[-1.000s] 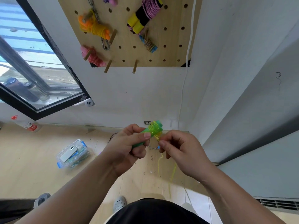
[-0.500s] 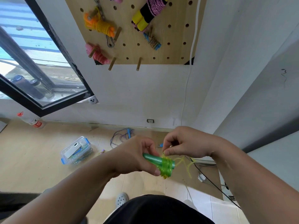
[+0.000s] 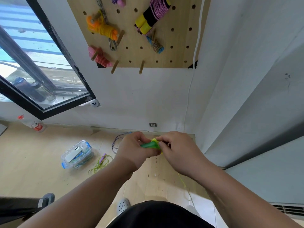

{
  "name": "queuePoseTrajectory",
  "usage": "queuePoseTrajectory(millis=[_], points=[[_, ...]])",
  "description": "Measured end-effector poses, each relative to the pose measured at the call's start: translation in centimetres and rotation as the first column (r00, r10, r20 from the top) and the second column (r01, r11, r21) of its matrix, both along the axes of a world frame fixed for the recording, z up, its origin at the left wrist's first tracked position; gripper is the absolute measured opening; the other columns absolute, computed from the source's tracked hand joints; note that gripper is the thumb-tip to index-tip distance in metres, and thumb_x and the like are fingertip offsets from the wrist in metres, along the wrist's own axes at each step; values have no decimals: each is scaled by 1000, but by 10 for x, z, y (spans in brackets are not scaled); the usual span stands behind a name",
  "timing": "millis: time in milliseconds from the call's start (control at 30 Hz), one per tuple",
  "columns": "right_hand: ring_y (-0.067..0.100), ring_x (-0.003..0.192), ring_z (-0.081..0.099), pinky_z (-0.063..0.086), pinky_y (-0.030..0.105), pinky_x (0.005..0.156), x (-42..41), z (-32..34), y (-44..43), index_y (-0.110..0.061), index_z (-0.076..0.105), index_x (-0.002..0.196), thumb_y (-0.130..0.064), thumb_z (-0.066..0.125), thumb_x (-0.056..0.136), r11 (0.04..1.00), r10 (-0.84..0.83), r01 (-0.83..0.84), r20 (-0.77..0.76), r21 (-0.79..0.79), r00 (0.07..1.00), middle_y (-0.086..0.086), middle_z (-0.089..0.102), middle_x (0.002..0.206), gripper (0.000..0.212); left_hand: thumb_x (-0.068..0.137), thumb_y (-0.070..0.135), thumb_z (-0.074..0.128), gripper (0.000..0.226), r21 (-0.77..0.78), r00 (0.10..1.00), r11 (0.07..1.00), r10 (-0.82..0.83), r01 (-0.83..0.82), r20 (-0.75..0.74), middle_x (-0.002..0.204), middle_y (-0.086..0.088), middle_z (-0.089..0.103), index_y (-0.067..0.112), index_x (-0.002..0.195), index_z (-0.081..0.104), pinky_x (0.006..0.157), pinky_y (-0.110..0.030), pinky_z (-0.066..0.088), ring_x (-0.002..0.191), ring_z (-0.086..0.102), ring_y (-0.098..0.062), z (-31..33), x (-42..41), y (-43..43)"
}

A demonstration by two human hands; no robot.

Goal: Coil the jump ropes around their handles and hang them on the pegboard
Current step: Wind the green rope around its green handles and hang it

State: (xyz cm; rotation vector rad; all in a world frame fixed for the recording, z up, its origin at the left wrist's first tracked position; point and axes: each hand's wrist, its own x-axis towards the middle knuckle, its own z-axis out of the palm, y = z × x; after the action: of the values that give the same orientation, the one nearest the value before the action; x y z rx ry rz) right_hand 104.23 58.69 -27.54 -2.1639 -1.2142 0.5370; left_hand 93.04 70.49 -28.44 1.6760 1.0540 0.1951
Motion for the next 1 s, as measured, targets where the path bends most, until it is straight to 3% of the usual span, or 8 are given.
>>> queuePoseTrajectory(millis=[267, 333, 400, 500, 600, 767, 867, 1000], points=[[13, 91, 61, 50, 39, 83, -11, -8, -11, -21, 73, 107, -24, 55, 99, 998, -46, 48, -32, 51, 998, -5, 71, 97, 20, 60, 14, 92, 37, 89, 999, 995, 40, -41, 10, 67, -1, 66, 13, 74, 58, 55, -28, 40, 54, 49, -12, -5, 8, 1], [7, 85, 62, 51, 34, 79, -10, -9, -13, -27, 74, 105, -23, 59, 98, 989, -92, 102, -93, 106, 991, -13, 71, 92, 18, 64, 6, 87, 33, -29, 994, 996, 83, -81, 75, 66, -6, 67, 11, 76, 56, 50, -26, 36, 48, 46, -14, -2, 9, 1], [5, 74, 62, 52, 30, 70, -7, -10, -15, -33, 74, 96, -21, 63, 96, 963, -146, 194, -240, 189, 960, -18, 70, 81, 16, 74, -7, 79, 30, -262, 978, 961, 131, -85, 160, 63, -12, 63, 7, 82, 54, 46, -25, 30, 46, 39, -17, 2, 10, 2], [9, 70, 64, 55, 34, 68, -5, -8, -21, -33, 70, 88, -19, 68, 94, 928, -153, 263, -373, 265, 915, -16, 71, 78, 15, 84, -10, 71, 21, -474, 969, 880, 105, 13, 222, 65, -15, 60, 3, 90, 56, 46, -26, 30, 48, 34, -18, 10, 7, 5], [11, 75, 65, 54, 32, 69, -7, -6, -24, -32, 68, 85, -16, 69, 93, 904, -130, 258, -355, 341, 926, -14, 70, 80, 18, 89, -7, 66, 13, -540, 959, 839, 98, 64, 267, 68, -16, 60, 0, 97, 59, 47, -24, 35, 49, 37, -17, 17, 7, 8], [10, 72, 62, 48, 16, 62, -6, 2, -22, -35, 66, 84, -13, 71, 91, 851, -123, 272, -333, 450, 935, -16, 68, 79, 24, 86, 3, 69, 10, -602, 924, 798, 211, 24, 317, 68, -15, 59, 3, 92, 61, 47, -23, 37, 45, 37, -13, 20, 11, 3], [7, 72, 62, 44, 10, 62, -3, -2, -24, -35, 67, 86, -14, 71, 92, 864, -123, 268, -338, 426, 933, -20, 67, 77, 22, 74, 13, 73, 19, -651, 876, 759, 314, 1, 367, 66, -14, 57, 8, 82, 56, 45, -22, 35, 43, 37, -12, 23, 12, 6], [7, 68, 62, 44, 14, 61, 5, -15, -29, -31, 69, 87, -16, 71, 92, 892, -116, 258, -362, 372, 925, -17, 70, 76, 16, 75, 13, 70, 19, -679, 852, 734, 332, 36, 404, 65, -15, 53, 11, 69, 53, 41, -22, 33, 38, 35, -10, 26, 8, 11]])
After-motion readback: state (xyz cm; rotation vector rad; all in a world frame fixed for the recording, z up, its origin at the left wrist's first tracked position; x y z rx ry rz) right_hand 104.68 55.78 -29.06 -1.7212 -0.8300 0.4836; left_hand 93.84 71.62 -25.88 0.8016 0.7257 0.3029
